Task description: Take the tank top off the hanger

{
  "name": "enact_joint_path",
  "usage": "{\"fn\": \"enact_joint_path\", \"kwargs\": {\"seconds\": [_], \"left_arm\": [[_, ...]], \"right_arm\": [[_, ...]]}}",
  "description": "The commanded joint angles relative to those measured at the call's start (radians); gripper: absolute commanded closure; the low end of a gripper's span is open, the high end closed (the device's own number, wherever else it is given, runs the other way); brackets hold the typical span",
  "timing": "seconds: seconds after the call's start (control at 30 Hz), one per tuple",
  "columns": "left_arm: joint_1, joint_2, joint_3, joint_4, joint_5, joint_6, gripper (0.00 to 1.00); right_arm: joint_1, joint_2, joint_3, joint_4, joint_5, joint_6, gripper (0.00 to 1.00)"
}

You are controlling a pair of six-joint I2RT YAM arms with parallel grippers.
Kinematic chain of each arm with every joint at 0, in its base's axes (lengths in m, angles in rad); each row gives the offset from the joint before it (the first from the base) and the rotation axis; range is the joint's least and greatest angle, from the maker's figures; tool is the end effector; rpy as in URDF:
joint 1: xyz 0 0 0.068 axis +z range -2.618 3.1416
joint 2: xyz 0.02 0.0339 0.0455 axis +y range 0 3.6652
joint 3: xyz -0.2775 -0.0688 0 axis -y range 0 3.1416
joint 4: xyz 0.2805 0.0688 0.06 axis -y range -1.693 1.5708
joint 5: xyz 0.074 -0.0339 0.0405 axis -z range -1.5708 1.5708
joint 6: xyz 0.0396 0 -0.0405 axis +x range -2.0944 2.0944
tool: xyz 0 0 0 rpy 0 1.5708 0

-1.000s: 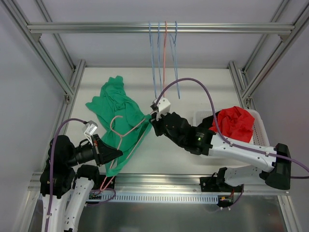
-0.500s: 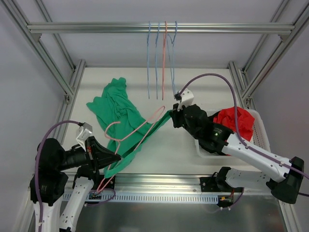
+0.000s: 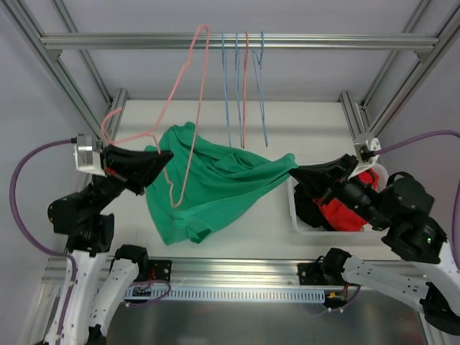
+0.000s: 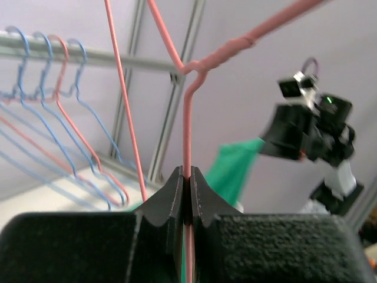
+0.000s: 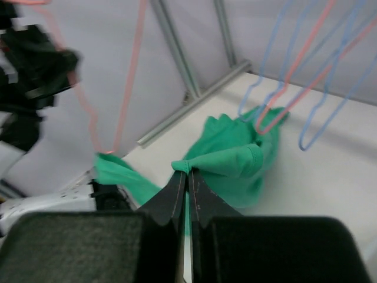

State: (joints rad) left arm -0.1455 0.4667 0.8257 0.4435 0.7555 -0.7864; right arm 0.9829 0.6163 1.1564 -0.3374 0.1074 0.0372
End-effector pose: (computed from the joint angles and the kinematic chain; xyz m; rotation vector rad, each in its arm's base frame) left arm 0.0803 -0.0392 0.4670 0.4771 0.9735 -1.1341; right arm 0.0669 0.0928 0.4924 -0.5594 1.2977 0.7781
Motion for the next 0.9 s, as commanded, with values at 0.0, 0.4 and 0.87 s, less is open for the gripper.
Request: {"fn": "enact_joint_path", "kwargs": {"seconds": [0.0,0.4,0.87], "left_arm": [[-0.019,0.187,0.048,0.576,-0.153,-0.129,1.0],[-0.057,0.072,0.147,-0.025,-0.309,0.203,1.0],[-0.057,0.068,0.151,-0.882,-0.3,0.283,1.0]], "right_arm": [[-0.003,0.008,0.121,-0.069,-0.236,0.021,1.0],[0.017,0.253,-0.021,-0.151,-0.172,0.05,0.99],[0.033,0.18,-0.172,-0.089,0.124,0.121,0.01]]}}
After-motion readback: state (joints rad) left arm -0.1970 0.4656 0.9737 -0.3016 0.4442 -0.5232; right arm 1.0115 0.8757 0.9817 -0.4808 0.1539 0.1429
